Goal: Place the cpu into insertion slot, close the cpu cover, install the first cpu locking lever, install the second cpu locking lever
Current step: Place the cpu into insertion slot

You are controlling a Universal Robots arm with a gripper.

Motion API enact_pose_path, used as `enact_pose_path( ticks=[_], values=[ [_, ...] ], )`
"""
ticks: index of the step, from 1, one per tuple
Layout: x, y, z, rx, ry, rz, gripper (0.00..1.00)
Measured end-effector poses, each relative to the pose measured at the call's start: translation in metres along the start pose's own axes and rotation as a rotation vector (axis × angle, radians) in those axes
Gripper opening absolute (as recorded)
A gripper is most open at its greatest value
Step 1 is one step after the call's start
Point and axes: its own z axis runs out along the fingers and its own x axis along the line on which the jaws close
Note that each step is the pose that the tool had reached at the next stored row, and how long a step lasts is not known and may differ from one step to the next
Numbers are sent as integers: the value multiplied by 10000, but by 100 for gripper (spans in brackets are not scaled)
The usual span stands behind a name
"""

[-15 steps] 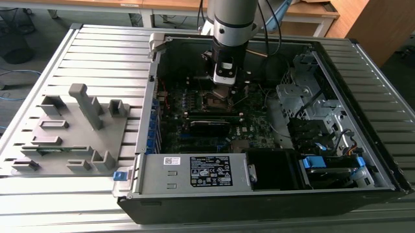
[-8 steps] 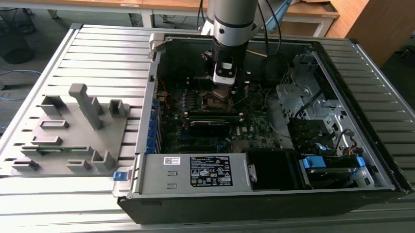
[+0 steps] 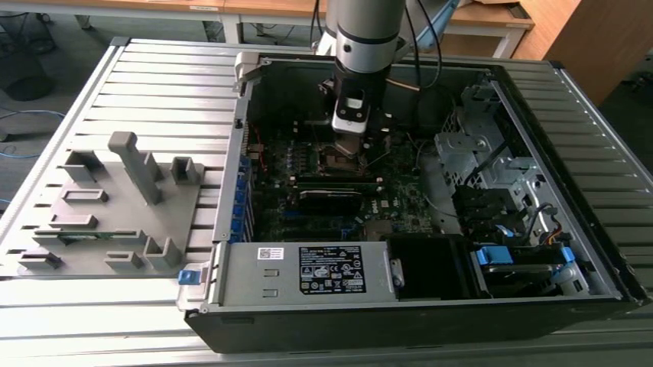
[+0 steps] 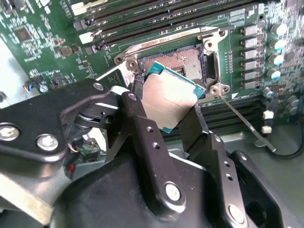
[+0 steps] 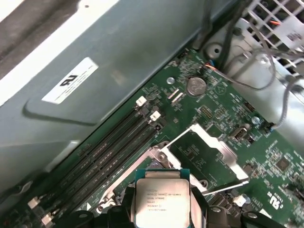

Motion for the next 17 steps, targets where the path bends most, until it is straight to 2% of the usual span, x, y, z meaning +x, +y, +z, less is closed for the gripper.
enact_pose_path(
  ticks=[5,10,17],
  values=[
    [0,0,5,-13,-73,861,54],
    [0,-1,6,-20,-109,1286,54],
    [-1,-1,9,-33,-190,2239,54]
  ],
)
